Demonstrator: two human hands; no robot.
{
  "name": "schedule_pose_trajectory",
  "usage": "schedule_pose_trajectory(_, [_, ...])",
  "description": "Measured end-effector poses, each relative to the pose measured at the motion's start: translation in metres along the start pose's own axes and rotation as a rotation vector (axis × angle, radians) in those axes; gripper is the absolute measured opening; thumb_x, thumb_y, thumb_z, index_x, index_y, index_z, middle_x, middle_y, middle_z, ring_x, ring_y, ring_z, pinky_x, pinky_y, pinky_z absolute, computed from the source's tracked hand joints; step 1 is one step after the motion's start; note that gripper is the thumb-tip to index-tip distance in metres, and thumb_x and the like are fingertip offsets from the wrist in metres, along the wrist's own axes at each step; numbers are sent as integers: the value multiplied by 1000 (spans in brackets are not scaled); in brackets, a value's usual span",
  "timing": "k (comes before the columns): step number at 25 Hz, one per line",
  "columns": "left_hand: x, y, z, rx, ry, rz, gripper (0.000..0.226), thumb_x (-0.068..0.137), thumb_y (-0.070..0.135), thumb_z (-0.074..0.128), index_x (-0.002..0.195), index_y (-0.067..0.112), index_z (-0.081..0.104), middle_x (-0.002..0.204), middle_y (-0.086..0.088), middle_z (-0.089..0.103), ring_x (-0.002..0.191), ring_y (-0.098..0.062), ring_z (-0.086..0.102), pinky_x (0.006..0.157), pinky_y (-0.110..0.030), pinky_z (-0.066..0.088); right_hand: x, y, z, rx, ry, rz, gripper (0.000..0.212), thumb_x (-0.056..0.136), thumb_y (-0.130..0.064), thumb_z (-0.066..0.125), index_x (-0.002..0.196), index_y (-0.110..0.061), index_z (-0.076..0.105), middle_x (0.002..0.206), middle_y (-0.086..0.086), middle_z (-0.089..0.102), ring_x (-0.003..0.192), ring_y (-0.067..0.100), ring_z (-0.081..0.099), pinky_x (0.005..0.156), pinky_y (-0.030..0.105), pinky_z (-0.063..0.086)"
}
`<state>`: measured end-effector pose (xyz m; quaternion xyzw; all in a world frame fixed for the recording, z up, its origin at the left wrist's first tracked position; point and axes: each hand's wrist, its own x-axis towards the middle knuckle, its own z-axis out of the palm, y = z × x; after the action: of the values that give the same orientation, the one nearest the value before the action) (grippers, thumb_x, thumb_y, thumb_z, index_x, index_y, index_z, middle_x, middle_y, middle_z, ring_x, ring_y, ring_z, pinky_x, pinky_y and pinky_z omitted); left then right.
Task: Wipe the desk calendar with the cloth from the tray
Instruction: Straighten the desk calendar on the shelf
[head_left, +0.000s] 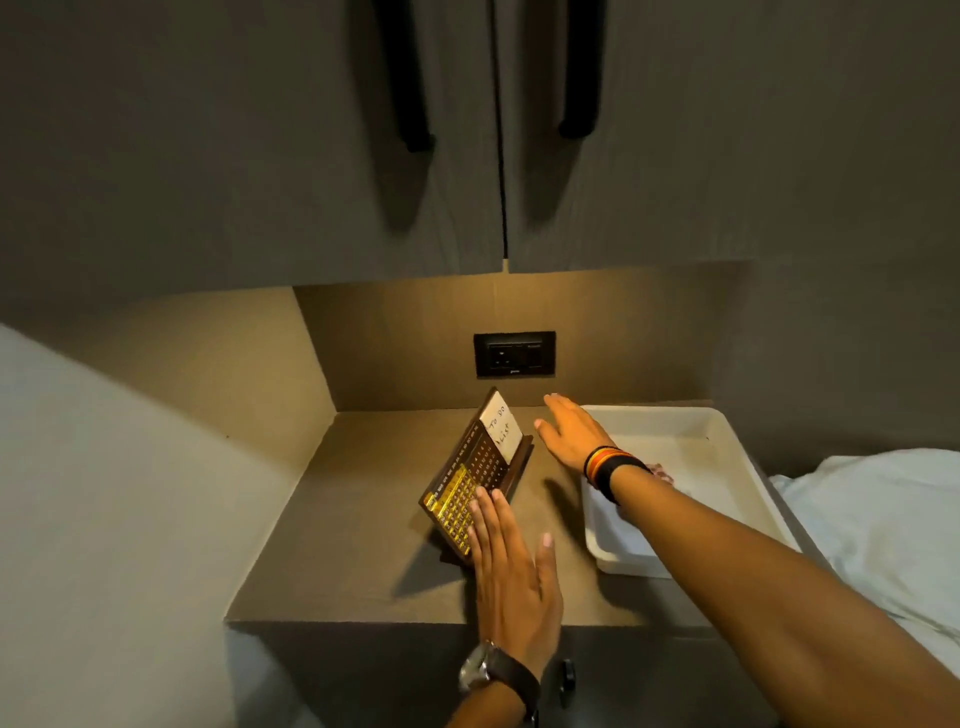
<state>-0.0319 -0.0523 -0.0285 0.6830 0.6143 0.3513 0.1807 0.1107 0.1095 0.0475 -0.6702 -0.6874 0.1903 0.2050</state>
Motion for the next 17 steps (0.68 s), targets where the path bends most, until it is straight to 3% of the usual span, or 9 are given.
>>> schedule_pose_trajectory(4, [-14, -9, -7, -67, 74, -212, 77, 99, 61, 17, 156, 28, -24, 165, 6, -31, 152, -7, -28, 128, -39, -8, 33, -27, 17, 454, -26, 213, 56, 104, -32, 46, 154, -6, 37, 158, 15, 40, 145, 32, 39, 118, 41, 30])
schedule_pose_trajectory(8, [-15, -9, -12, -156, 149, -372, 81, 104, 55, 30, 158, 25, -23, 166, 4, -28, 154, -13, -23, 126, -36, -11, 55, -32, 33, 536, -51, 243, 49, 104, -24, 47, 146, 1, 47, 152, 18, 47, 139, 33, 45, 113, 36, 33])
schedule_pose_trajectory(10, [-8, -11, -14, -184, 157, -420, 84, 105, 53, 34, 159, 20, -21, 169, 0, -23, 155, -16, -21, 128, -42, -9, 62, -33, 38, 583, -53, 248, 41, 103, -22, 47, 133, 3, 59, 141, 21, 58, 123, 30, 55, 103, 36, 40])
schedule_pose_trajectory(13, [6, -15, -18, -246, 133, -472, 88, 105, 56, 37, 161, 16, -17, 172, -5, -13, 158, -21, -13, 129, -50, 3, 63, -33, 39, 669, -81, 284, 41, 103, -30, 45, 122, -1, 66, 127, 18, 66, 101, 25, 57, 89, 35, 43])
schedule_pose_trajectory(17, [25, -21, -32, -363, 80, -574, 92, 100, 66, 37, 161, 23, -18, 173, -7, -4, 159, -29, 1, 125, -59, 19, 51, -33, 30, 675, -92, 279, 46, 103, -39, 42, 123, -5, 67, 122, 15, 68, 108, 30, 61, 96, 42, 46])
